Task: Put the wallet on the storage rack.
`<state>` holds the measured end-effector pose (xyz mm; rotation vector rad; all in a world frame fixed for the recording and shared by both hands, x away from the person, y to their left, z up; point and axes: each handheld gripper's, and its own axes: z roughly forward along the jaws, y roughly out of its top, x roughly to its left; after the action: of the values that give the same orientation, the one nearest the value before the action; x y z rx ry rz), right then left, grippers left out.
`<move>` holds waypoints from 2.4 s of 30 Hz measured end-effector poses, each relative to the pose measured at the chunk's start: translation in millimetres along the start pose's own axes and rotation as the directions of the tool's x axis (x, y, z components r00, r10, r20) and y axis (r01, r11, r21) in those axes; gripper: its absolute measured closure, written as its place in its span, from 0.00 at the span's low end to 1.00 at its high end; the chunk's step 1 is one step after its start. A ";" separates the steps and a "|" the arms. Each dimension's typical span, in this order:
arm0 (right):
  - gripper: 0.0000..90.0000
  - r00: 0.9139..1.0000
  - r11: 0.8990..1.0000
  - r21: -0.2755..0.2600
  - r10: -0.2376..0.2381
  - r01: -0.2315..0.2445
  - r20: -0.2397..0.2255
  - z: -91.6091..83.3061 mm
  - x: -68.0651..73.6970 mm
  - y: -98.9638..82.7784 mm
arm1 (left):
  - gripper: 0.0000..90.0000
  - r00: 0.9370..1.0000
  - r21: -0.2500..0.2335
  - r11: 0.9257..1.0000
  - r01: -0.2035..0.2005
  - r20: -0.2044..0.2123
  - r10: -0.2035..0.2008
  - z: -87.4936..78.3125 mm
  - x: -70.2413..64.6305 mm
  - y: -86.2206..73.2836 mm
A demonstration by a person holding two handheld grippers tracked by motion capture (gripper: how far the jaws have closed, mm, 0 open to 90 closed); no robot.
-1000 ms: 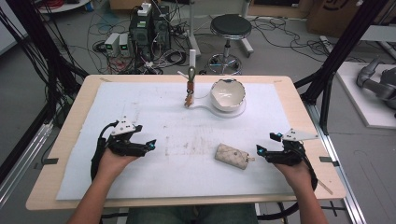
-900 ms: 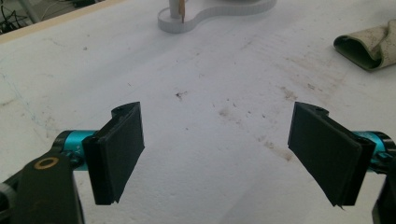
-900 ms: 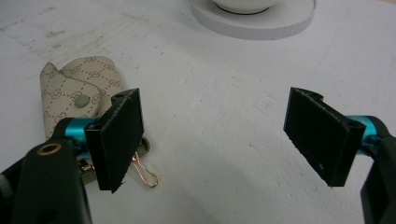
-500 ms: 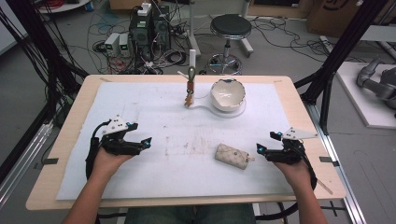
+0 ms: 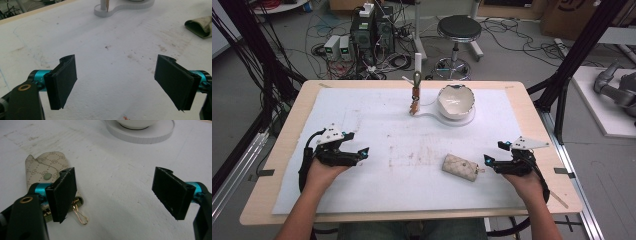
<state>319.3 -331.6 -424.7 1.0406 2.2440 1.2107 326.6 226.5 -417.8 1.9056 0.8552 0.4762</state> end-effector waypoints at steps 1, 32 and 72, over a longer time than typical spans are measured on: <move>0.23 1.000 1.000 0.000 0.000 0.000 0.000 0.0 0.0 0.0 | 0.20 1.000 0.006 1.000 -0.002 -0.005 0.002 -0.7 1.2 -0.6; 0.22 0.949 0.967 0.149 -0.161 0.207 -0.271 39.4 41.4 3.6 | 0.20 1.000 0.030 0.999 0.017 -0.016 -0.016 -2.2 8.4 -7.6; 0.39 0.943 0.958 0.115 -0.229 0.262 -0.241 31.0 42.7 25.2 | 0.20 1.000 0.040 0.999 0.003 0.016 -0.003 0.1 5.4 -9.5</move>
<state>321.7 -273.4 -420.4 0.6694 2.5797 1.1183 326.9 233.3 -426.4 1.9424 0.8631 0.4446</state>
